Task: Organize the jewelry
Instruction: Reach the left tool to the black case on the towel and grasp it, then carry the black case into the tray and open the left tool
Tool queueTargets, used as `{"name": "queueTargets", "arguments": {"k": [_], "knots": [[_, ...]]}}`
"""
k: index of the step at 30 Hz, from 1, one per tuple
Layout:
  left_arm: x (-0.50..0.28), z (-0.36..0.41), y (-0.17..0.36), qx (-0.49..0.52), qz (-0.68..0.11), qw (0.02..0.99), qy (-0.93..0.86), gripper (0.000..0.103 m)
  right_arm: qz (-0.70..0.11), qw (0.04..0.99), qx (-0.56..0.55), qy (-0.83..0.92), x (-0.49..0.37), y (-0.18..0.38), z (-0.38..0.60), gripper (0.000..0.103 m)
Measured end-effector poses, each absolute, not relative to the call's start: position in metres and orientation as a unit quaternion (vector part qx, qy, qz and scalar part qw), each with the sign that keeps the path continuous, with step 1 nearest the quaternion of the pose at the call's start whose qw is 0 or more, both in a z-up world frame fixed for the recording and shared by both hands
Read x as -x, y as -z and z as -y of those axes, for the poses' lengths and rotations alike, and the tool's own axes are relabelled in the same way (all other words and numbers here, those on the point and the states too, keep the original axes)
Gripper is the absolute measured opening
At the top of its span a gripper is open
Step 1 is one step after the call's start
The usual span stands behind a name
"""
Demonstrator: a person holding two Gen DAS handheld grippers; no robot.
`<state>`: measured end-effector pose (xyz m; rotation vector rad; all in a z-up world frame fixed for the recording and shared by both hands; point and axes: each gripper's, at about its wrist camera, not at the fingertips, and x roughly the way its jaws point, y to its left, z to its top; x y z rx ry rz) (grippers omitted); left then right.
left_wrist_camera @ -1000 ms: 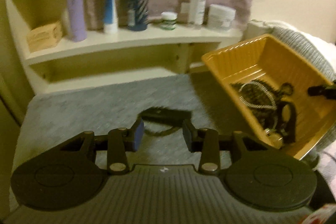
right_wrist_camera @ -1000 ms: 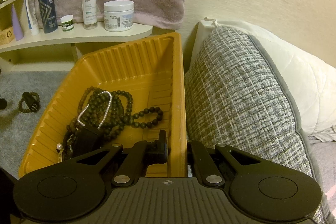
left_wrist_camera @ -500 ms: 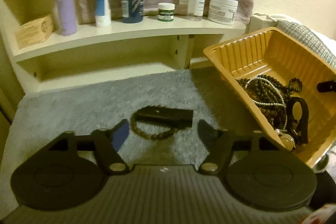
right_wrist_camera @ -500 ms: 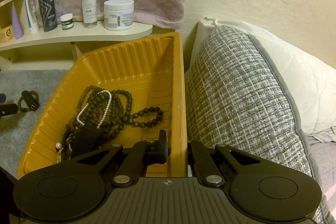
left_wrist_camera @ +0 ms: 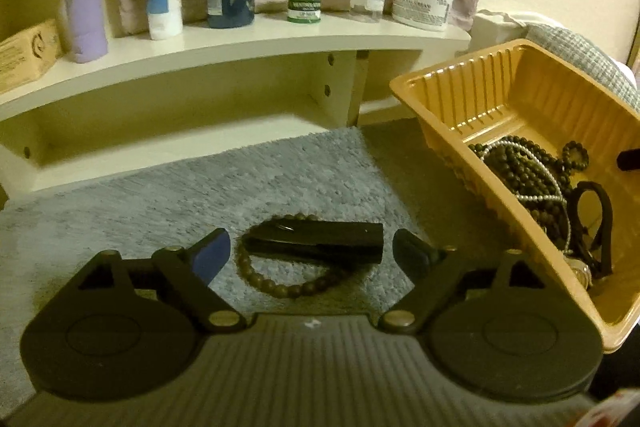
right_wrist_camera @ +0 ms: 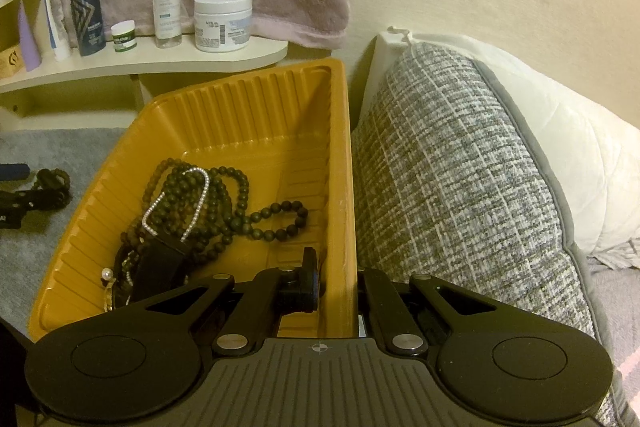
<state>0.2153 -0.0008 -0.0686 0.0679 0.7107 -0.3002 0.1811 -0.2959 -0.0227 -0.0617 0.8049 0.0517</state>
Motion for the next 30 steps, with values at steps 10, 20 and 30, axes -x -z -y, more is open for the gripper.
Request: {"name": "queueTargets", "arguments": {"k": [10, 20, 30], "knots": [[-0.222, 0.001, 0.075, -0.042, -0.351, 0.924, 0.147, 0.086, -0.393, 0.919, 0.031, -0.025, -0.181, 0.023, 0.297, 0.004], [-0.221, 0.007, 0.072, -0.068, -0.348, 0.924, 0.148, 0.074, -0.392, 0.919, 0.031, -0.026, -0.182, 0.024, 0.298, 0.004], [-0.209, 0.007, 0.057, -0.077, -0.339, 0.927, 0.141, 0.074, -0.391, 0.919, 0.032, -0.026, -0.182, 0.024, 0.298, 0.004]]}}
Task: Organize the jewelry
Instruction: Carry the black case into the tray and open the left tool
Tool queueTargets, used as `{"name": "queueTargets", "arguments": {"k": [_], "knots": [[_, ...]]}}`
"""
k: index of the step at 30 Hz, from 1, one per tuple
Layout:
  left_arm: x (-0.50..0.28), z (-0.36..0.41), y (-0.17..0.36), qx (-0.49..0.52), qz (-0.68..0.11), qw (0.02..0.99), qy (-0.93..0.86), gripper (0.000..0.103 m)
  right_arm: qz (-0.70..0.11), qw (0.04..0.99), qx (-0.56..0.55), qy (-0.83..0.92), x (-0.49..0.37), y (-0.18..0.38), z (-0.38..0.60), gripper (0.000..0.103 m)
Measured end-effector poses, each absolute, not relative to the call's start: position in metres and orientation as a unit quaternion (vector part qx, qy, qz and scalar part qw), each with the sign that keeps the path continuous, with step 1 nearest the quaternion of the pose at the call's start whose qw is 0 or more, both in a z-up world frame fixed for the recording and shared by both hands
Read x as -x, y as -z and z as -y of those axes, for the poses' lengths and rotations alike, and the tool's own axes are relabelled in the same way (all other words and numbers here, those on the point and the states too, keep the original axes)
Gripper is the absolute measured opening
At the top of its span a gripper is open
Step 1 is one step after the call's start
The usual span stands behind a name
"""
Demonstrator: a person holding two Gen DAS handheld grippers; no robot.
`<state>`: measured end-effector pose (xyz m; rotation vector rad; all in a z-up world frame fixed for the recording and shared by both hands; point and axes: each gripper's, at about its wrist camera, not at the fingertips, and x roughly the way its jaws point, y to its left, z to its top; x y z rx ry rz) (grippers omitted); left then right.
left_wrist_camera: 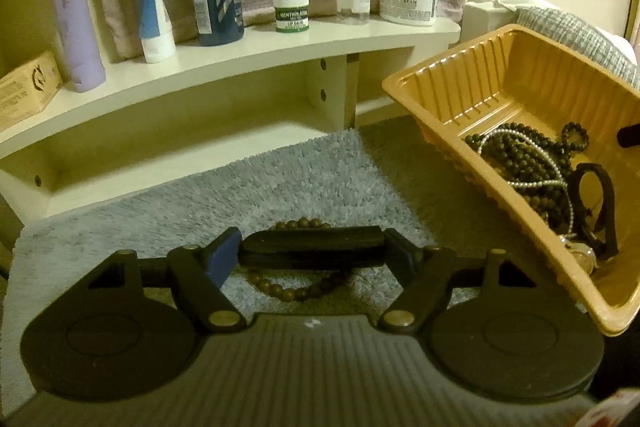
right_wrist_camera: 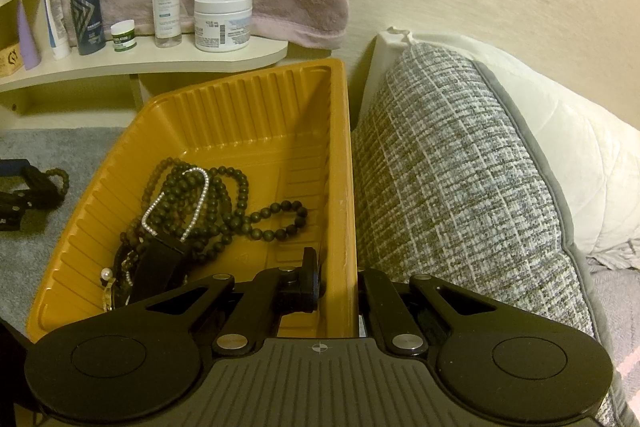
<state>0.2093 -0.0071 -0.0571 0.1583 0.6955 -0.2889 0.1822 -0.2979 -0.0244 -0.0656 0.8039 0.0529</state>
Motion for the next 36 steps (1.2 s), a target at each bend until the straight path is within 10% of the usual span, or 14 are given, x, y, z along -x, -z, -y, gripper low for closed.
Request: {"name": "queueTargets", "arguments": {"k": [36], "knots": [[-0.176, 0.097, -0.002, -0.065, -0.296, 0.912, 0.275, 0.074, -0.386, 0.921, 0.03, -0.03, -0.18, 0.019, 0.295, 0.004]]}}
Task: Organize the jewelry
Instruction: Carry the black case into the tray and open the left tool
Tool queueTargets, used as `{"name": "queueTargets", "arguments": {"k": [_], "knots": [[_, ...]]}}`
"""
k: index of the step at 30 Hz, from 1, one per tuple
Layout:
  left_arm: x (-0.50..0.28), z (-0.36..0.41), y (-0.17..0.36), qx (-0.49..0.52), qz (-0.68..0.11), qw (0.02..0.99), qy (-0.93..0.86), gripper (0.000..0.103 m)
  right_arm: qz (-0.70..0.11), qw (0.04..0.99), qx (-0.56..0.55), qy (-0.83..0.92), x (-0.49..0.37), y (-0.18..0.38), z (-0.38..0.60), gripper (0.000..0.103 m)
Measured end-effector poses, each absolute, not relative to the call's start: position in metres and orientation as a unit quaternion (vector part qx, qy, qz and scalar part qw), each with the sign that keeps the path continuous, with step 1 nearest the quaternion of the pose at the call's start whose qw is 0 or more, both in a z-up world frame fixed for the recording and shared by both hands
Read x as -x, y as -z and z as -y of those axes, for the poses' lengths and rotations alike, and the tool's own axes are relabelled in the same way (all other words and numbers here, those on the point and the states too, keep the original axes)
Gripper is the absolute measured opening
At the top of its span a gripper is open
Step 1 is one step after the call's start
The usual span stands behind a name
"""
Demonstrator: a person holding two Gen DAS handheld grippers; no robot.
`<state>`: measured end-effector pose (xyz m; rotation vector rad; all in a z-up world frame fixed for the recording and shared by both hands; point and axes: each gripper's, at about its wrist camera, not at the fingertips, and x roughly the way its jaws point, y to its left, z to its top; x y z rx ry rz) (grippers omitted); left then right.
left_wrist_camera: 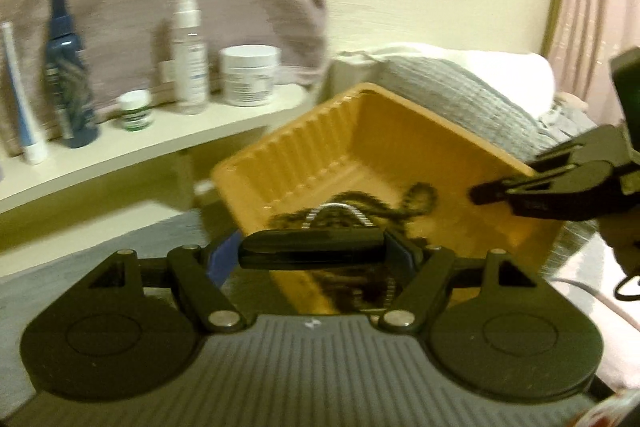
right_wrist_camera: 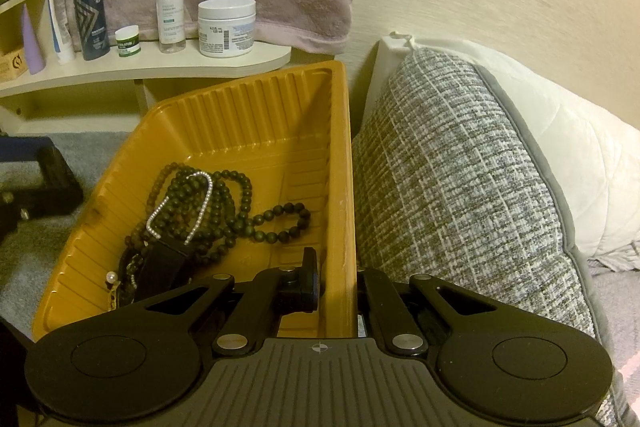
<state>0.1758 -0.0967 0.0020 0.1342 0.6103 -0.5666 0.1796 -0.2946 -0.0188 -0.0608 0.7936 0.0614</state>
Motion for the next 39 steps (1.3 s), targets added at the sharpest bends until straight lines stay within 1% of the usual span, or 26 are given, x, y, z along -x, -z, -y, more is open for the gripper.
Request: {"name": "queueTargets", "arguments": {"k": [14, 29, 39], "knots": [[-0.172, 0.12, 0.01, -0.083, -0.312, 0.894, 0.309, 0.074, -0.386, 0.922, 0.026, -0.029, -0.179, 0.021, 0.295, 0.004], [-0.173, 0.123, 0.015, -0.082, -0.324, 0.889, 0.314, 0.075, -0.386, 0.922, 0.025, -0.029, -0.178, 0.021, 0.296, 0.004], [-0.17, 0.108, 0.014, -0.076, -0.321, 0.896, 0.296, 0.076, -0.386, 0.922, 0.024, -0.027, -0.177, 0.021, 0.295, 0.004]]}}
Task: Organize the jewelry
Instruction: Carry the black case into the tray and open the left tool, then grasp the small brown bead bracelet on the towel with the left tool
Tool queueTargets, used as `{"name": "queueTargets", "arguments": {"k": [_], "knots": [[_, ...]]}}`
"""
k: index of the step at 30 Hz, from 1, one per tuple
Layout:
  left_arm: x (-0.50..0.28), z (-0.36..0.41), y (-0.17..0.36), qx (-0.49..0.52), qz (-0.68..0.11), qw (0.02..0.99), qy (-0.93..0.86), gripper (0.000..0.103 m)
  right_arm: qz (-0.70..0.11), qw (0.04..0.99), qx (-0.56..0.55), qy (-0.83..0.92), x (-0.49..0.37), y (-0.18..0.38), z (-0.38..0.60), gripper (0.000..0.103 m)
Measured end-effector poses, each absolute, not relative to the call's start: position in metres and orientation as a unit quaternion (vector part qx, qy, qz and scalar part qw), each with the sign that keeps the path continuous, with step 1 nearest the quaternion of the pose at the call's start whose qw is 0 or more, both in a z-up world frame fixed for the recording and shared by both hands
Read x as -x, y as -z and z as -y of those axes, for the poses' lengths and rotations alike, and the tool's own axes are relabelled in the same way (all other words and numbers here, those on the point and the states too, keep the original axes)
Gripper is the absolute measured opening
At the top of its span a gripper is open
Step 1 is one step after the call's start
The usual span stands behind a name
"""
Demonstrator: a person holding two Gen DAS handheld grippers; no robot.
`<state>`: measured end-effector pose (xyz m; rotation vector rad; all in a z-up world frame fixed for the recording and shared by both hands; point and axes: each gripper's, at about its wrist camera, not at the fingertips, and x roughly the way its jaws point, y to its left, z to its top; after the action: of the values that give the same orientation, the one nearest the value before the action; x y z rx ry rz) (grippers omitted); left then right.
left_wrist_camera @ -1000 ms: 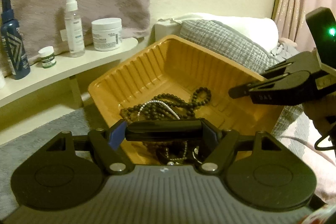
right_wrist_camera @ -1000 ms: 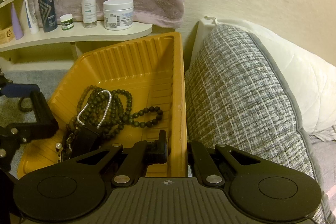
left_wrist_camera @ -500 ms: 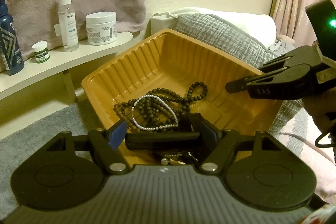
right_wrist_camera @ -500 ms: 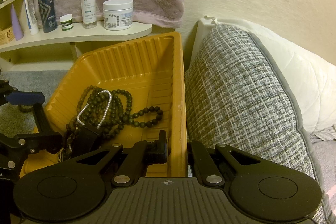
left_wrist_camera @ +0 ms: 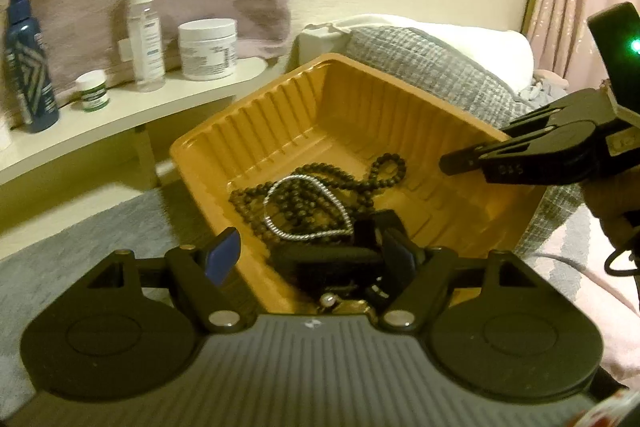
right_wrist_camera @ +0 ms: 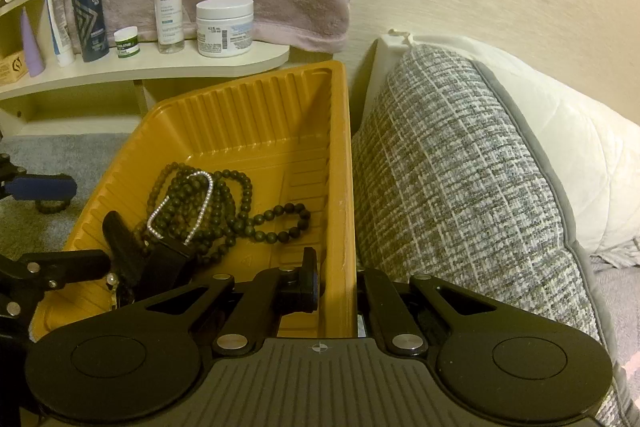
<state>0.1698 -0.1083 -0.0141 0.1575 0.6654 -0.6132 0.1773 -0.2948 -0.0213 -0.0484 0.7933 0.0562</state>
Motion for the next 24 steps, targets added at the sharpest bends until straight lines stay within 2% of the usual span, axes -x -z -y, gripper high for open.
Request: {"name": "queueTargets", "arguments": {"k": [14, 22, 24], "knots": [[-0.165, 0.039, 0.024, -0.053, -0.334, 0.923, 0.184, 0.076, -0.387, 0.921, 0.024, -0.027, -0.177, 0.021, 0.296, 0.004], [-0.175, 0.015, 0.041, -0.077, -0.351, 0.921, 0.148, 0.065, -0.388, 0.921, 0.027, -0.025, -0.179, 0.023, 0.296, 0.004], [-0.18, 0.017, 0.043, -0.088, -0.353, 0.919, 0.151, 0.059, -0.389, 0.92, 0.028, -0.025, -0.18, 0.023, 0.296, 0.004]]}}
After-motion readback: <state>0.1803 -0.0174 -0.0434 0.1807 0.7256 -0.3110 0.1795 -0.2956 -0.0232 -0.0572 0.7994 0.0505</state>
